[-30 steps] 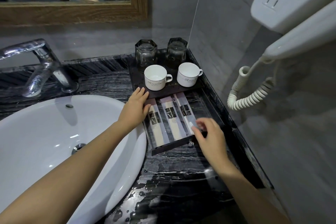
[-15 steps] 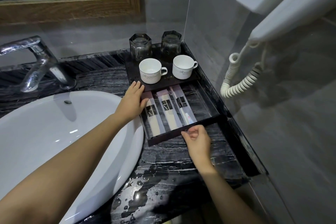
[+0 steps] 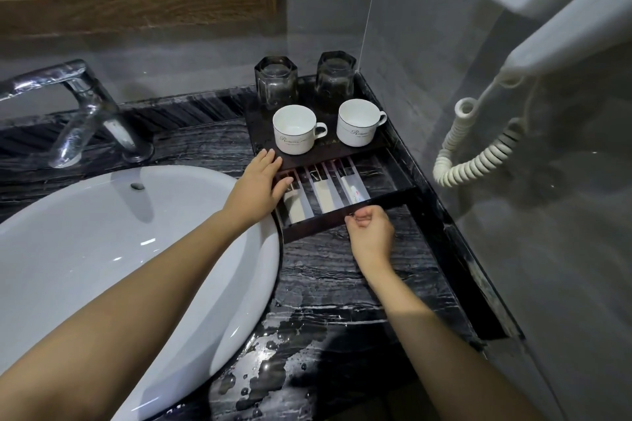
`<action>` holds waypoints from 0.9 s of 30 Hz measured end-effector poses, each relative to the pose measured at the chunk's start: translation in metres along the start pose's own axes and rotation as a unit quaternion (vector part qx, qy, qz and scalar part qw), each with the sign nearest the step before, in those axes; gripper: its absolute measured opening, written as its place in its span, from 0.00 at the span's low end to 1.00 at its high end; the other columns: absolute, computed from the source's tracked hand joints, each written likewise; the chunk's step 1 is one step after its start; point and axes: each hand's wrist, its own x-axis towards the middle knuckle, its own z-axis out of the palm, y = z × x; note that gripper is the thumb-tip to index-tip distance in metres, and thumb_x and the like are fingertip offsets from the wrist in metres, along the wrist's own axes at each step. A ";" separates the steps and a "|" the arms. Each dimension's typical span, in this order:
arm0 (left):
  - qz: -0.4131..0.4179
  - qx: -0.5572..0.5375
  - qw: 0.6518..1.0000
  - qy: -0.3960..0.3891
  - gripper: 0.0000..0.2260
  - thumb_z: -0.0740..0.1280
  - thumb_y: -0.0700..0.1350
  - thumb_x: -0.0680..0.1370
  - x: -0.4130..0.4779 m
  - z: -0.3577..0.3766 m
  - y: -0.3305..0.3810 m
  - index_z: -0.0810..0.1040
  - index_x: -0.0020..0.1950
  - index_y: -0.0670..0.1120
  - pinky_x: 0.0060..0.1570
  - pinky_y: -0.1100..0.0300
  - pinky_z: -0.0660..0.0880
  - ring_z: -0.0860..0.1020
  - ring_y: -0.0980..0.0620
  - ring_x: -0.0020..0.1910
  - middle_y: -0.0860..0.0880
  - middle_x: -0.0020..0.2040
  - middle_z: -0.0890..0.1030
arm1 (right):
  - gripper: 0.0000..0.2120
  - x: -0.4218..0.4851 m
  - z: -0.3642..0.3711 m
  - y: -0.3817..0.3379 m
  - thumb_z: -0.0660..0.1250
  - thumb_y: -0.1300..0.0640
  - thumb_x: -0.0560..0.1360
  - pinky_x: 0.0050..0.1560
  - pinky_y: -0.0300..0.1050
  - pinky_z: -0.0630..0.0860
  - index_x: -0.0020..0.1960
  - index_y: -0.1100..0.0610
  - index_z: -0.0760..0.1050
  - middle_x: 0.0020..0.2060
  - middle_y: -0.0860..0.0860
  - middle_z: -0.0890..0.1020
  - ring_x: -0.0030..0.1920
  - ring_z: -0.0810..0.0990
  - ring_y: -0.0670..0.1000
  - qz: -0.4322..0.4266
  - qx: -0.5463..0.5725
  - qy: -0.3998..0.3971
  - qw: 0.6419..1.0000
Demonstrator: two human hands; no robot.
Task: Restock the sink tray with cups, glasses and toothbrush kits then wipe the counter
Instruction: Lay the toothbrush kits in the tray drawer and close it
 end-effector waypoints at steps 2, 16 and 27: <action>0.002 -0.002 1.000 0.004 0.26 0.58 0.53 0.79 -0.001 0.001 0.000 0.61 0.73 0.39 0.74 0.55 0.49 0.51 0.47 0.77 0.42 0.76 0.58 | 0.05 0.005 0.004 -0.003 0.69 0.63 0.73 0.41 0.35 0.70 0.46 0.61 0.74 0.47 0.59 0.80 0.41 0.76 0.50 -0.005 0.004 -0.003 1.000; 0.047 0.036 0.998 0.000 0.29 0.59 0.52 0.79 -0.006 0.005 -0.005 0.56 0.74 0.38 0.74 0.56 0.45 0.49 0.45 0.77 0.40 0.77 0.54 | 0.07 0.055 0.043 -0.032 0.70 0.62 0.72 0.42 0.31 0.68 0.48 0.64 0.75 0.49 0.61 0.79 0.42 0.75 0.50 -0.050 0.005 -0.025 0.998; 0.079 0.218 0.973 -0.016 0.38 0.50 0.63 0.77 -0.010 0.017 -0.009 0.46 0.74 0.36 0.76 0.49 0.43 0.45 0.40 0.76 0.36 0.76 0.47 | 0.08 0.063 0.048 -0.037 0.68 0.61 0.74 0.45 0.39 0.71 0.49 0.65 0.74 0.51 0.61 0.77 0.45 0.78 0.55 -0.074 -0.032 -0.036 0.996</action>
